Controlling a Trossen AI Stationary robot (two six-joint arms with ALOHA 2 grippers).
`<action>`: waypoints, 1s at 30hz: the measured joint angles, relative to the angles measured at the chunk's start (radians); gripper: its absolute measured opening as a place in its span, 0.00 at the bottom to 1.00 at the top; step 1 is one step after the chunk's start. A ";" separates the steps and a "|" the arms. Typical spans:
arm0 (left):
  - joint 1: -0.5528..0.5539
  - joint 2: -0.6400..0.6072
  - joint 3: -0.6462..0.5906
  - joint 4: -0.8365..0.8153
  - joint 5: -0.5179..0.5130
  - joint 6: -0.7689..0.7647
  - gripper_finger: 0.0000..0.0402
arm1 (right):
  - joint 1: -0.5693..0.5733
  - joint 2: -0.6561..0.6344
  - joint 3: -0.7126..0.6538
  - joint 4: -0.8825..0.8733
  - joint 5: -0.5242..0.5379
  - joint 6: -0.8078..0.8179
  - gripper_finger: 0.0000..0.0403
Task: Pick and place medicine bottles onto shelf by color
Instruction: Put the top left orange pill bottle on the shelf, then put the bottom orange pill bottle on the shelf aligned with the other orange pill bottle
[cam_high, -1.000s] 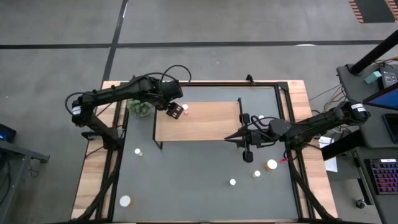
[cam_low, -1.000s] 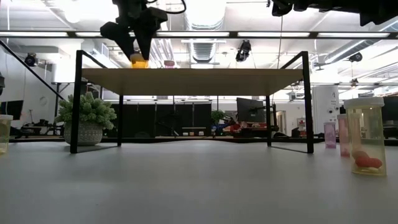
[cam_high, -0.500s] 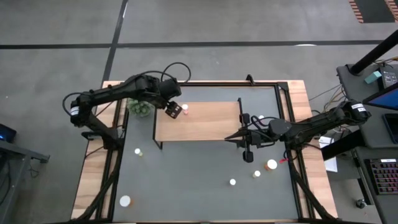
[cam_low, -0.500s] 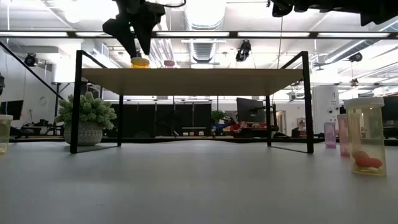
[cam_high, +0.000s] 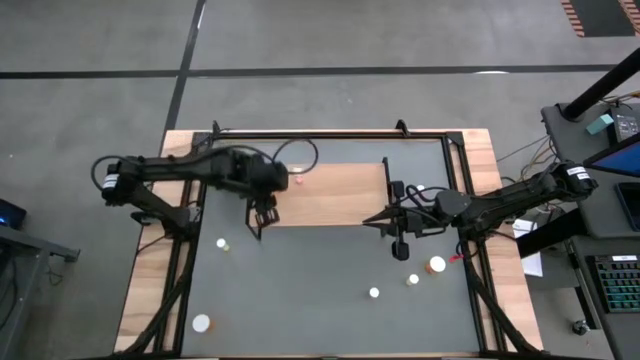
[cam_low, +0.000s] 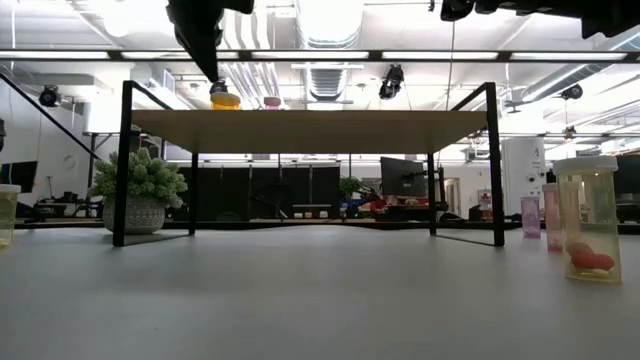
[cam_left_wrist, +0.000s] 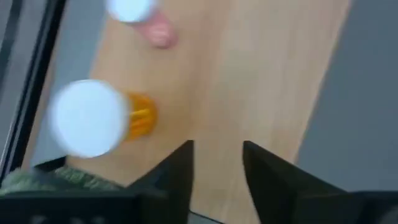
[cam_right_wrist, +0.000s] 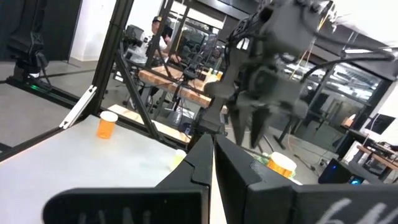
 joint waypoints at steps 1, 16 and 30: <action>-0.004 0.001 -0.016 0.022 -0.012 0.006 0.22 | 0.000 0.000 0.000 0.000 0.000 -0.001 0.02; 0.032 0.003 -0.138 0.077 -0.254 -0.019 0.02 | 0.000 -0.001 0.000 -0.008 0.000 -0.011 0.02; -0.009 -0.004 -0.111 0.092 -0.171 -0.199 0.02 | 0.000 -0.001 0.000 -0.009 0.000 -0.011 0.02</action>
